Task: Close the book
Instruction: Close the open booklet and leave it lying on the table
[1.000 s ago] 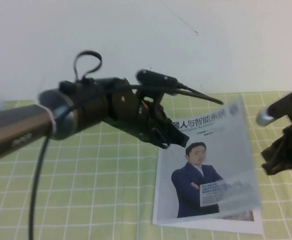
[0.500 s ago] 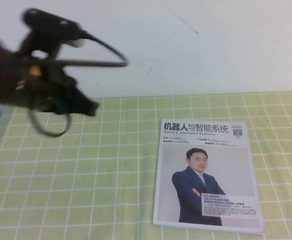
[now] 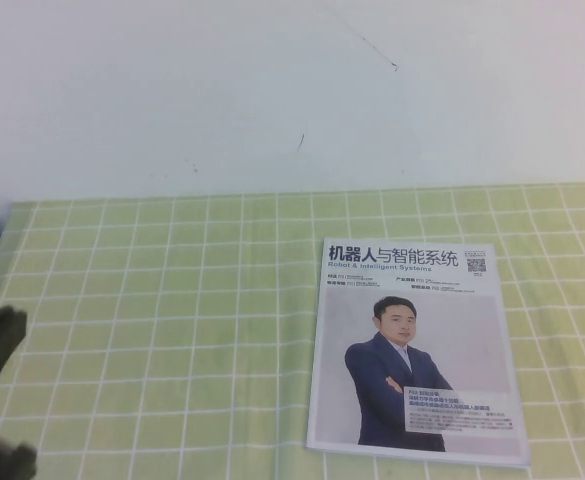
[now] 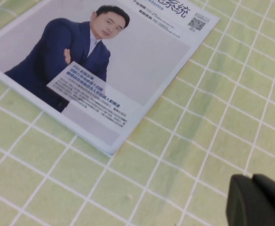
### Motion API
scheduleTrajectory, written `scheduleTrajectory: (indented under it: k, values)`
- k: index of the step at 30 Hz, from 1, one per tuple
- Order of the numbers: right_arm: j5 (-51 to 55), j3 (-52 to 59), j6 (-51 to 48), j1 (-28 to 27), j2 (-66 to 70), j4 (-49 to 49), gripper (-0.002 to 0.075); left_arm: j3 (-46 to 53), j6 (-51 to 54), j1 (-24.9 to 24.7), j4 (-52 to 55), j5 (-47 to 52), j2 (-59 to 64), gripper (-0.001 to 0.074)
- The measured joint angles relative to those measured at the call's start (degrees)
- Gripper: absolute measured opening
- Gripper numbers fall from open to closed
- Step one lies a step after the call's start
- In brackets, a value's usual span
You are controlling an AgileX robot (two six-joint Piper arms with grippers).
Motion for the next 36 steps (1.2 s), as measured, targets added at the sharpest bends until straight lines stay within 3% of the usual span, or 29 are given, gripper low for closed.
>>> scheduleTrajectory:
  k: [9, 29, 36]
  values:
    - [2.0, 5.6, 0.3, 0.0, -10.3, 0.5, -0.0003, 14.4, -0.5, 0.0, -1.9, -8.9, -14.3, -0.0003]
    - [2.7, 5.6, 0.4, 0.0, -10.5, 0.7, -0.0003, 22.3, -1.5, 0.0, -4.1, -6.8, -15.4, -0.0003]
    - [2.7, 5.6, 0.4, 0.0, -10.5, 1.0, -0.0003, 28.5, -1.7, 7.2, -4.2, -7.4, -24.8, -0.0003]
